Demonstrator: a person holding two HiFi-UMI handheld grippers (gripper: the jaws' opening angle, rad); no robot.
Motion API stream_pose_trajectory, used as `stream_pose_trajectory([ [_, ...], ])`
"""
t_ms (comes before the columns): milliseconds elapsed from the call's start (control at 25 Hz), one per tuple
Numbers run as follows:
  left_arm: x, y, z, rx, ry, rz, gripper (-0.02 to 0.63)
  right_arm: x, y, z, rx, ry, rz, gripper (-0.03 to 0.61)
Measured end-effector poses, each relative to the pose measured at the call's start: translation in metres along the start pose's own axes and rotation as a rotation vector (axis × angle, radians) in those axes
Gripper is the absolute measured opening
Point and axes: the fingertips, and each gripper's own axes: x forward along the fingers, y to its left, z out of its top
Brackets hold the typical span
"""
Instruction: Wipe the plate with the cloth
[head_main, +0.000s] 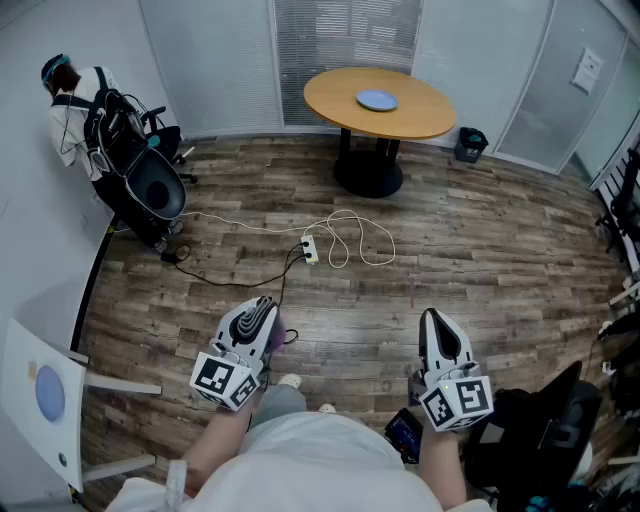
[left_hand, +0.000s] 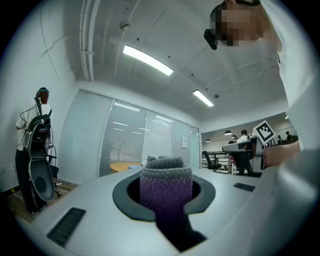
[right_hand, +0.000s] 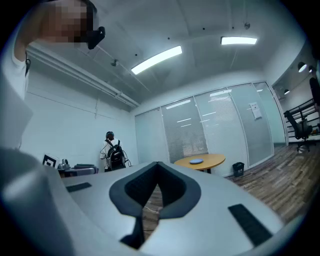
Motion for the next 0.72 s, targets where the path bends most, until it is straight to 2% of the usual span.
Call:
stream_pose_trajectory([
  [200,0.005,0.001,0.008,0.028,-0.013,0.009,0.083,-0.005,-0.009,0.0,-0.002,-0.003,-0.029,0.02],
  [360,0.008,0.005,0.006,0.019,-0.005,0.022,0.083,-0.007,-0.015,-0.001,-0.01,0.002,-0.035,0.02],
  [560,0.01,0.001,0.002,0.027,0.011,0.015,0.082,-0.012,-0.026,-0.001,0.054,-0.009,-0.054,0.02],
  [720,0.013,0.003,0.001,0.039,0.023,0.021,0.083,-0.008,-0.024,-0.002,0.05,-0.002,-0.035,0.02],
])
